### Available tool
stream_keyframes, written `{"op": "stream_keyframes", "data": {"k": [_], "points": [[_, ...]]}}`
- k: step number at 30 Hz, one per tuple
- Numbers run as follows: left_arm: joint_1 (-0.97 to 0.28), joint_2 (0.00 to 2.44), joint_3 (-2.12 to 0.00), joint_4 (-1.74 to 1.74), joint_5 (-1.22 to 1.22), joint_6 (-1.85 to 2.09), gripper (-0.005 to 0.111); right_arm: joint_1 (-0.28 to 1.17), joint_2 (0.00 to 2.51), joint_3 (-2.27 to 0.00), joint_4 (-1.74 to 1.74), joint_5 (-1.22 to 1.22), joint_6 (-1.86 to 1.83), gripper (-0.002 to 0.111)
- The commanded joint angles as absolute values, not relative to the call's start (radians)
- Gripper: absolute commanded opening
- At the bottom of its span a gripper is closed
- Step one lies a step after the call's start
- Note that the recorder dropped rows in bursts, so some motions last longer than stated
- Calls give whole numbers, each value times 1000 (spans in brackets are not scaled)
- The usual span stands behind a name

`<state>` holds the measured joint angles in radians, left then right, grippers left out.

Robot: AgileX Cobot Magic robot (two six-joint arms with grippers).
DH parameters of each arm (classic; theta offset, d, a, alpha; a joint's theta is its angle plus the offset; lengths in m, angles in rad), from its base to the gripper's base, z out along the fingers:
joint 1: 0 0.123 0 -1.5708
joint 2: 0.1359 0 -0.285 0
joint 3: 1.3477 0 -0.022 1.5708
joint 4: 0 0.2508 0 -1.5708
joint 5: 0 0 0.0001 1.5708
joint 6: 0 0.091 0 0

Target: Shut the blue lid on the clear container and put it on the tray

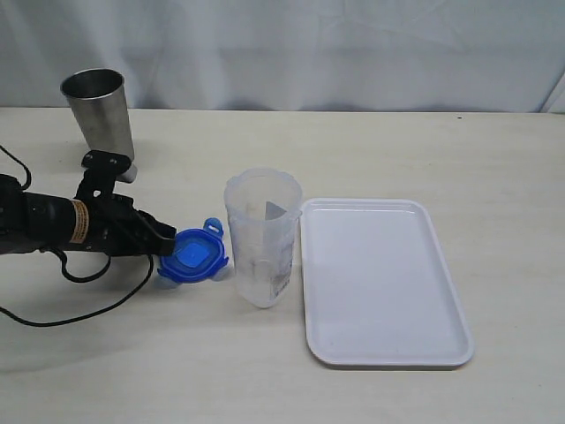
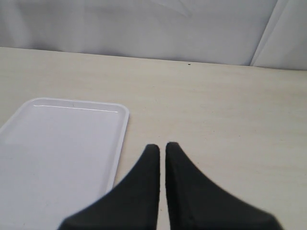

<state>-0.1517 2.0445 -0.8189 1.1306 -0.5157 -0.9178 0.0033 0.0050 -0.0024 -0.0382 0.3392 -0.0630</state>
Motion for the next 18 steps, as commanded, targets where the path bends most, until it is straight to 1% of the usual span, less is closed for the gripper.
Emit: {"op": "stream_keyframes", "data": {"k": [1,7,18], "points": [[-152,2045,-815,1169,-473,-923,0,-3,0,0,-38,341,-64,5],[-152,2021,-812,1169,-371,-923,0,-3,0,0,-38,341,-64,5],[-152,1706,-805,1173,-360,-947,0,-3,0,0,-38,341,-64,5]]}}
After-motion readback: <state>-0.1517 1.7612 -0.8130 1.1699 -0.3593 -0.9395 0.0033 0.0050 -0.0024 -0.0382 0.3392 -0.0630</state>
